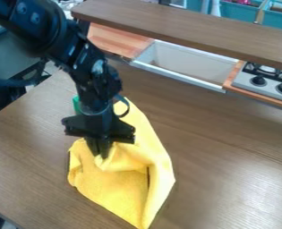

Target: Unfold the cloth from the bottom left to the top right

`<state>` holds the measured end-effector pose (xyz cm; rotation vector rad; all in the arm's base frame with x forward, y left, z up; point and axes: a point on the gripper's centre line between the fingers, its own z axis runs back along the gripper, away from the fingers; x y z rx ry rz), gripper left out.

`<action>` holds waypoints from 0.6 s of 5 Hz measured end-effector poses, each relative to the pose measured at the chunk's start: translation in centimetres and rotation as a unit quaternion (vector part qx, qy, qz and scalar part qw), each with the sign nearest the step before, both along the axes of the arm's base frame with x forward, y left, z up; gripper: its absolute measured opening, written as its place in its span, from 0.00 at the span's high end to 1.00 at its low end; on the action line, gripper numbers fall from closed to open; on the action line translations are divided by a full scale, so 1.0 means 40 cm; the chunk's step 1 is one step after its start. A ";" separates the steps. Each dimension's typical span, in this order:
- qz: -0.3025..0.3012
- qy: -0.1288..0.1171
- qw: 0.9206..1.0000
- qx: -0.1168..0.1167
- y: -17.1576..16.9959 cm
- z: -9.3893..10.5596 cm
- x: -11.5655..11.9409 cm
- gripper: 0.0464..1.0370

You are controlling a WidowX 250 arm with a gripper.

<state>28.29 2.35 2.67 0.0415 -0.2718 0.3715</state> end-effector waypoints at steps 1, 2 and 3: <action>-0.010 -0.009 1.000 -0.005 -0.018 0.027 0.031 1.00; -0.029 -0.018 0.999 -0.013 -0.060 0.037 0.080 1.00; -0.041 -0.016 0.999 -0.024 -0.108 0.053 0.128 1.00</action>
